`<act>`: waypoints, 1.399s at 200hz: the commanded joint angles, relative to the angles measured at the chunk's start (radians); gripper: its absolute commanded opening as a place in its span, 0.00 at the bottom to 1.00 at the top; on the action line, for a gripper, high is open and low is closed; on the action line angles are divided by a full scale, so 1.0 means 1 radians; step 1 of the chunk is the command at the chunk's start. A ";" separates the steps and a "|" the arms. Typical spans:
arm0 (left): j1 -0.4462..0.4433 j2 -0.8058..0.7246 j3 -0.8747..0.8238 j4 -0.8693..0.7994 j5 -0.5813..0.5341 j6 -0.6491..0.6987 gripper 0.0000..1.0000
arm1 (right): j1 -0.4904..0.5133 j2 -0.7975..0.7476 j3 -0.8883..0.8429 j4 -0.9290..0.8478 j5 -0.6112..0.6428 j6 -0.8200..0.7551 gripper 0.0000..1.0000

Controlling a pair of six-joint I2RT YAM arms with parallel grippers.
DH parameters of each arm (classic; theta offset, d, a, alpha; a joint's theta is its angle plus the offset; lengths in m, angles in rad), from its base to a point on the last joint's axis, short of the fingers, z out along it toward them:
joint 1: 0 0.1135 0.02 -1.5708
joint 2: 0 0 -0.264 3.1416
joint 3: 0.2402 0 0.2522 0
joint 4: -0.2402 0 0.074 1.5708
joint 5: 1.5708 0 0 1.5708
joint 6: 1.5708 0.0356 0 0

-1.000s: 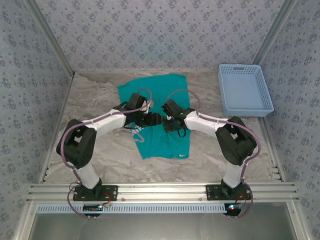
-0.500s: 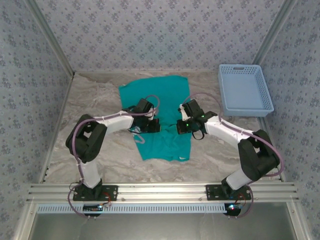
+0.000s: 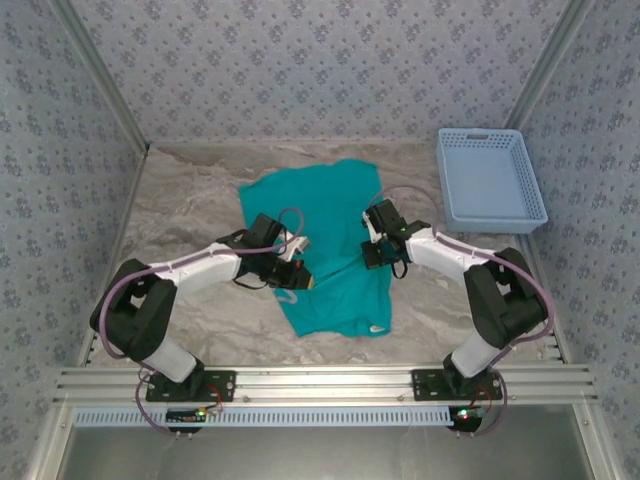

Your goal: Fold the inside-out t-shirt

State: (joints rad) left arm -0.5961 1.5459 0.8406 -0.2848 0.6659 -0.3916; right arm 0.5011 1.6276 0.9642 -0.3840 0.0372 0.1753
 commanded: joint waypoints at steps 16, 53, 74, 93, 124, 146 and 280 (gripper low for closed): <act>0.011 -0.008 -0.051 -0.020 0.021 0.012 0.13 | 0.033 0.011 0.008 -0.083 0.109 -0.031 0.30; -0.031 -0.005 0.003 -0.033 0.004 0.028 0.51 | 0.116 -0.160 0.036 -0.174 0.007 -0.036 0.42; -0.034 -0.015 0.101 -0.110 -0.120 0.082 0.56 | 0.129 -0.197 0.035 -0.172 -0.097 -0.045 0.43; -0.040 0.031 0.192 -0.139 -0.155 0.136 0.57 | 0.127 -0.159 0.021 -0.118 -0.210 -0.034 0.39; -0.050 0.165 0.279 -0.105 -0.124 0.189 0.59 | 0.124 -0.076 0.003 -0.008 -0.279 0.000 0.38; -0.063 0.223 0.283 -0.052 -0.065 0.179 0.59 | 0.123 -0.024 0.002 0.049 -0.291 0.010 0.39; -0.037 0.159 0.127 0.100 -0.098 0.064 0.35 | 0.141 -0.179 -0.125 0.195 -0.285 0.023 0.00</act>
State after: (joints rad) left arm -0.6395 1.7424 0.9760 -0.2298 0.5774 -0.3103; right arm 0.6758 1.5879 0.8909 -0.2279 -0.1333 0.1680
